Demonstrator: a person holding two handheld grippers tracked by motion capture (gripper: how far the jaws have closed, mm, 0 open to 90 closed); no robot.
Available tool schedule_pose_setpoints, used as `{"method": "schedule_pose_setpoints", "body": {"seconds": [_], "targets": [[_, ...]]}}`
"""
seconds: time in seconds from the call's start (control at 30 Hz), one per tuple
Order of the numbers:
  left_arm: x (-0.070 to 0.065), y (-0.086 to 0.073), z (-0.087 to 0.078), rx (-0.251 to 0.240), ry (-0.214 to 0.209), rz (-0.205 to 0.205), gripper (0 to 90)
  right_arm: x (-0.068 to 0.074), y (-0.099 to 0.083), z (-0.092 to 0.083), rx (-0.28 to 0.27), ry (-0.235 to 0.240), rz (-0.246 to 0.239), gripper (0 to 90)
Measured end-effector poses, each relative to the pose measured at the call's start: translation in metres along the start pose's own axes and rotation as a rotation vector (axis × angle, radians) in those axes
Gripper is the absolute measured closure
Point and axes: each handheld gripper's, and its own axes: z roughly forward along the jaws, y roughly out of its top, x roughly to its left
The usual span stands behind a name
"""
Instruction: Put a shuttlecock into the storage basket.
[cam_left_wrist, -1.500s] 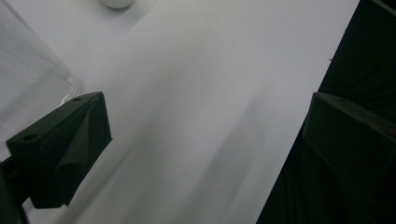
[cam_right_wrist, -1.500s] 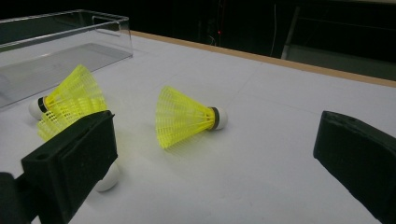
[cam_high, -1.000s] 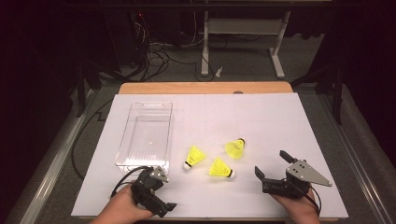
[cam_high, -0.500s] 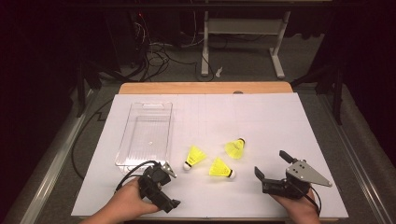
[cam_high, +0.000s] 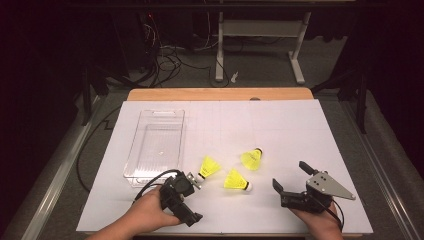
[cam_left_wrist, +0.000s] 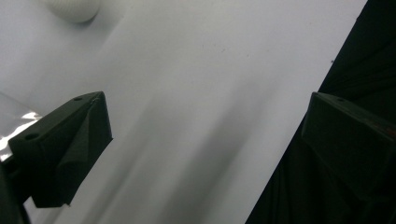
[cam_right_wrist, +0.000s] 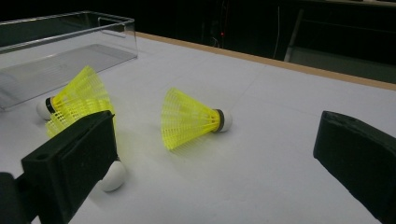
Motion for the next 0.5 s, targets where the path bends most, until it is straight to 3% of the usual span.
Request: {"method": "schedule_pose_setpoints", "body": {"seconds": [0.5], "targets": [[-0.009, 0.032, 0.003, 0.024, -0.006, 0.058, 2.6, 0.0, 0.0, 0.0, 0.0, 0.003, 0.001, 0.0]]}}
